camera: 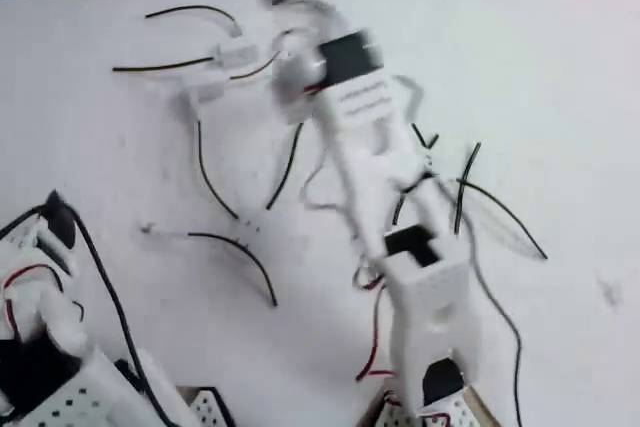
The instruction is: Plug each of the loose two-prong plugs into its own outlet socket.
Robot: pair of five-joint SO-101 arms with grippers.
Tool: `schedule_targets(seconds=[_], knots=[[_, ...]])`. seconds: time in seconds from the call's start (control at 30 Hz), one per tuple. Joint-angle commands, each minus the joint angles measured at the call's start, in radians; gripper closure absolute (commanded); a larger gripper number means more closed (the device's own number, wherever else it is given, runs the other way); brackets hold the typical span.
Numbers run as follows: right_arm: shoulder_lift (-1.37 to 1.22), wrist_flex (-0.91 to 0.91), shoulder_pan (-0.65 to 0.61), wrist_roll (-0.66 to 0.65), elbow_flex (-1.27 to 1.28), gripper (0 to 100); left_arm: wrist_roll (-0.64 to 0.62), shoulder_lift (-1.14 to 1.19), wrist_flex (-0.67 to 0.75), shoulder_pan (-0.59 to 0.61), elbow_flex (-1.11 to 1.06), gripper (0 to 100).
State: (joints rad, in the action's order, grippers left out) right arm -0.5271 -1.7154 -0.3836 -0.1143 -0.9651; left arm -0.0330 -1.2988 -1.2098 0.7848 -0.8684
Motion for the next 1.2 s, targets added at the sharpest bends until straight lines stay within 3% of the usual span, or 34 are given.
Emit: schedule_targets(seconds=[0.0, 0.2, 0.33, 0.43, 0.53, 0.63, 0.9, 1.17], knots=[[0.108, -0.004, 0.114, 0.002, 0.129, 65.1, -0.009, 0.180, -0.054, -0.125, 0.170, 68], [0.094, 0.084, 0.193, 0.052, 0.305, 65.1, -0.072, 0.539, -0.250, -0.309, 0.456, 68], [0.042, 0.088, 0.245, 0.126, 0.316, 65.1, -0.216, 0.576, -0.413, -0.380, 0.535, 68], [-0.030, 0.088, 0.269, 0.146, 0.315, 65.1, -0.301, 0.561, -0.431, -0.456, 0.499, 68], [-0.110, 0.114, 0.259, 0.146, 0.307, 65.1, -0.361, 0.558, -0.328, -0.552, 0.393, 68], [-0.183, 0.165, 0.226, 0.144, 0.307, 65.1, -0.503, 0.553, -0.149, -0.625, 0.229, 68], [-0.240, 0.216, 0.225, 0.146, 0.305, 65.1, -0.654, 0.558, 0.281, -0.562, -0.133, 68], [-0.245, 0.216, 0.220, 0.146, 0.310, 65.1, -0.572, 0.552, 0.608, -0.564, -0.404, 68]])
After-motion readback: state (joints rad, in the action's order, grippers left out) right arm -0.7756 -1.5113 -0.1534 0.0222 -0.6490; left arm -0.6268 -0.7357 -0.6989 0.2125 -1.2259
